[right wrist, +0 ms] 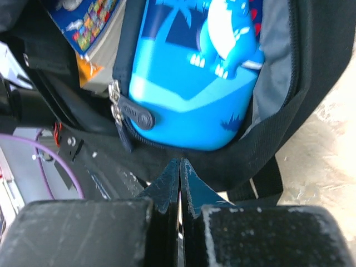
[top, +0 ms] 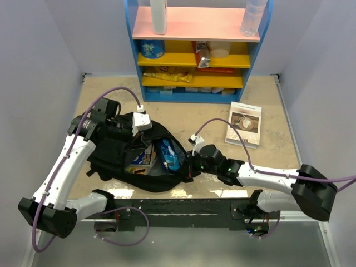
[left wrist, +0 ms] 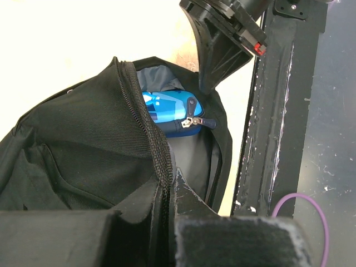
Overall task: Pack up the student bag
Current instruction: Place the stationery in the student bag.
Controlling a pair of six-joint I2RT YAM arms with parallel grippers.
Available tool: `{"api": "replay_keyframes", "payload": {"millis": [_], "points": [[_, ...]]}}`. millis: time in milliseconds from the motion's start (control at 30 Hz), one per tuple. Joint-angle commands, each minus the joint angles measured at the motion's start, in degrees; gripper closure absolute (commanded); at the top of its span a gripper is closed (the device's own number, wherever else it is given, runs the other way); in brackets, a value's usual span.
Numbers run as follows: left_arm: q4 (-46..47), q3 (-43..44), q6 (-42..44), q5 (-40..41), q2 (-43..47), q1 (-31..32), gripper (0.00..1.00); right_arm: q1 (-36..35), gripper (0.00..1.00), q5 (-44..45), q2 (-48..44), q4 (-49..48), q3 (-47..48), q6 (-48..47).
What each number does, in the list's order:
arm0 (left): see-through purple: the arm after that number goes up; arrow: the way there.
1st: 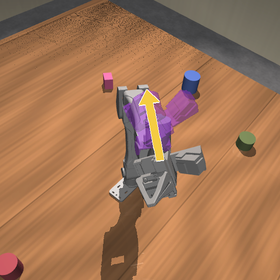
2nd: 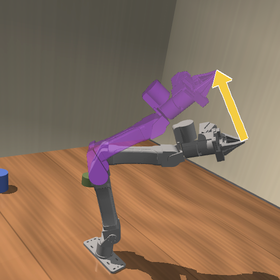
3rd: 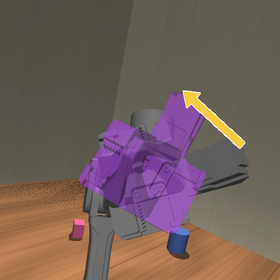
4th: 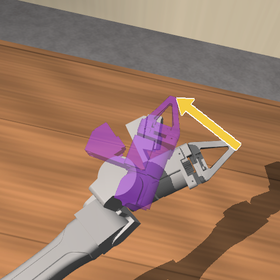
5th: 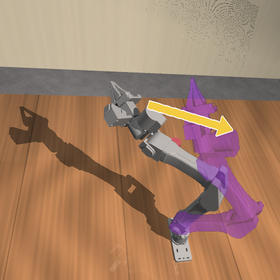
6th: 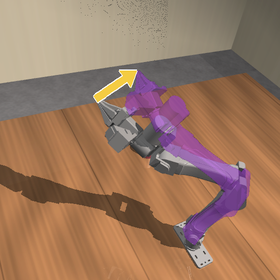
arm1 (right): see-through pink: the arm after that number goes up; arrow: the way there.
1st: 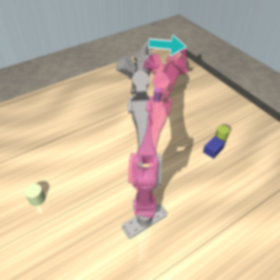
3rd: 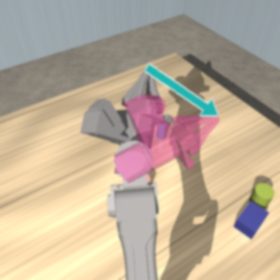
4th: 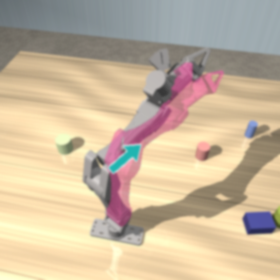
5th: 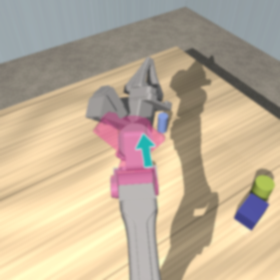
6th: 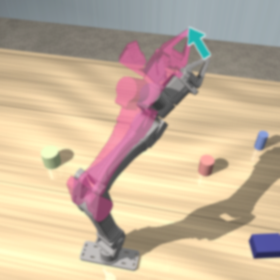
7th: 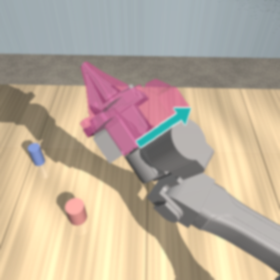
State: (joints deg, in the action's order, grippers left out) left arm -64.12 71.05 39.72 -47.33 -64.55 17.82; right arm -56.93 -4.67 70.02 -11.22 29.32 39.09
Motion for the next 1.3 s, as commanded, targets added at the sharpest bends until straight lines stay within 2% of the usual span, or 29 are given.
{"api": "replay_keyframes", "payload": {"millis": [0,133,433,633,800,967,1267], "points": [[1.6,3.0,-0.2,-3.5,1.1,0.6,1.00,-0.9,1.00,-2.9,1.4,-2.2,-0.4,0.5],[1.6,3.4,-0.2,-3.3,1.3,0.6,1.00,-2.5,1.00,-5.3,4.9,-3.2,1.0,0.1],[1.7,3.0,-0.1,-3.2,1.5,0.6,1.00,-2.5,1.00,-3.6,9.7,-4.9,3.4,0.0],[1.5,3.3,0.0,-3.1,1.4,0.6,1.00,-2.3,1.00,4.7,9.2,-5.1,5.8,1.3],[0.0,3.7,1.0,-3.3,0.8,0.6,1.00,-1.3,1.00,17.6,5.5,-0.9,7.4,1.3],[-2.1,4.0,2.8,-4.3,0.2,0.7,1.00,0.8,1.00,20.6,6.4,1.2,9.3,1.2],[-5.7,5.0,5.5,-6.4,-1.4,1.2,1.00,1.8,1.00,23.3,14.9,-1.6,15.7,0.3]]}}
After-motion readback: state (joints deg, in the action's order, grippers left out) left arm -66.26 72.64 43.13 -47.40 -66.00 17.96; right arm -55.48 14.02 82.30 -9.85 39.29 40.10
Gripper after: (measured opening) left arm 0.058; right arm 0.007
